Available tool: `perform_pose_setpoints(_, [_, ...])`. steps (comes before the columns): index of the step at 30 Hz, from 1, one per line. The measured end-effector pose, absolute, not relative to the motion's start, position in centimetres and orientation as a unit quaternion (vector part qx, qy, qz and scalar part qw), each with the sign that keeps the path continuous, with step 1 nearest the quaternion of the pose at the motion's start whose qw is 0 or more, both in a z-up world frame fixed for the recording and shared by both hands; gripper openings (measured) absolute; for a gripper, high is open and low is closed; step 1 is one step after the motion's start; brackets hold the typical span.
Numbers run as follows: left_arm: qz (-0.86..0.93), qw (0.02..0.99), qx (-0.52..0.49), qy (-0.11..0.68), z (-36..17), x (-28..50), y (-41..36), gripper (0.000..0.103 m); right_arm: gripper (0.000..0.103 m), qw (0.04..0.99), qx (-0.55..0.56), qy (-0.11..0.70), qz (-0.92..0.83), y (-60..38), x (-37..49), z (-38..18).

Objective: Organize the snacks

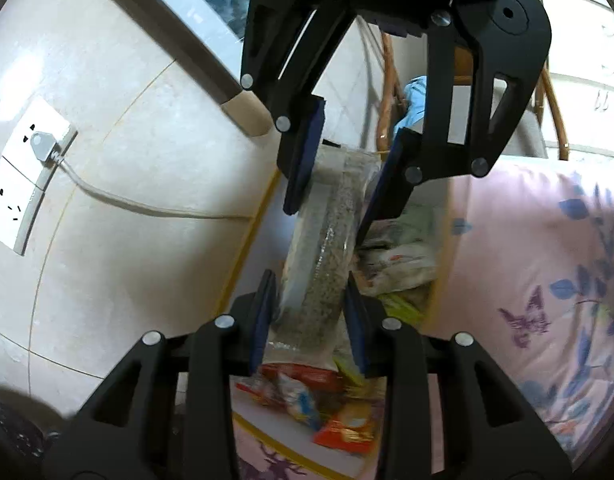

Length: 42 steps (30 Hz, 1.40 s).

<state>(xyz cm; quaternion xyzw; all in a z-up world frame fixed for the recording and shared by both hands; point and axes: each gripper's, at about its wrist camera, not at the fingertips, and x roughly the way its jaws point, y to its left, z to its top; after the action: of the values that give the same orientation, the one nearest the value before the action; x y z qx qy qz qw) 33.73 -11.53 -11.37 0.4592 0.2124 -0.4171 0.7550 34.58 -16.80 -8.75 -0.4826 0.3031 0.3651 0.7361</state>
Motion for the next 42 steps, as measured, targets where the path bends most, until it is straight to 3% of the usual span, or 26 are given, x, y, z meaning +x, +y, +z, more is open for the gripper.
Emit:
perform_pose_setpoints(8, [-0.413, 0.752, 0.467, 0.215, -12.0, 36.1, -11.8, 0.033, 0.033, 0.737, -0.48, 0.3, 0.37, -16.9, 37.2, -9.2])
perform_pose_setpoints(10, [-0.404, 0.758, 0.466, 0.211, -12.6, 36.7, -12.1, 0.038, 0.033, 0.737, -0.481, 0.301, 0.367, -17.1, 37.6, -9.5])
perform_pose_setpoints(11, [-0.396, 0.764, 0.464, 0.212, -12.8, 36.8, -12.2, 0.06, 0.035, 0.738, -0.478, 0.302, 0.367, -17.3, 37.9, -9.6])
perform_pose_setpoints(12, [-0.375, 0.775, 0.464, 0.207, -13.0, 37.1, -12.2, 0.101, 0.063, 0.739, -0.473, 0.305, 0.37, -17.3, 38.1, -10.1])
perform_pose_setpoints(13, [-0.337, 0.796, 0.466, 0.188, -13.2, 37.4, -12.2, 0.101, 0.098, 0.741, -0.469, 0.31, 0.368, -17.6, 38.3, -10.5])
perform_pose_setpoints(14, [-0.322, 0.804, 0.466, 0.182, -13.2, 37.6, -12.1, 0.101, 0.102, 0.745, -0.467, 0.312, 0.361, -17.9, 38.4, -10.8])
perform_pose_setpoints(22, [-0.222, 0.838, 0.445, 0.224, -14.2, 38.1, -11.1, 0.101, 0.102, 0.808, -0.365, 0.382, 0.262, -22.1, 40.3, -11.9])
perform_pose_setpoints(26, [-0.184, 0.872, 0.364, 0.272, -13.1, 36.6, -10.2, 0.101, 0.102, 0.854, -0.296, 0.393, 0.17, -23.4, 38.8, -11.3])
perform_pose_setpoints(33, [-0.033, 0.926, 0.245, 0.286, -11.9, 30.1, -9.3, 0.101, 0.102, 0.894, -0.097, 0.428, 0.086, -25.5, 32.4, -11.3])
perform_pose_setpoints(38, [-0.023, 0.93, 0.084, 0.356, -12.0, 24.2, -6.9, 0.101, 0.102, 0.874, -0.001, 0.477, 0.094, -26.0, 26.6, -14.3])
perform_pose_setpoints(42, [0.022, 0.931, 0.054, 0.361, -12.8, 19.2, -6.1, 0.101, 0.102, 0.839, 0.069, 0.524, 0.13, -25.6, 23.3, -17.0])
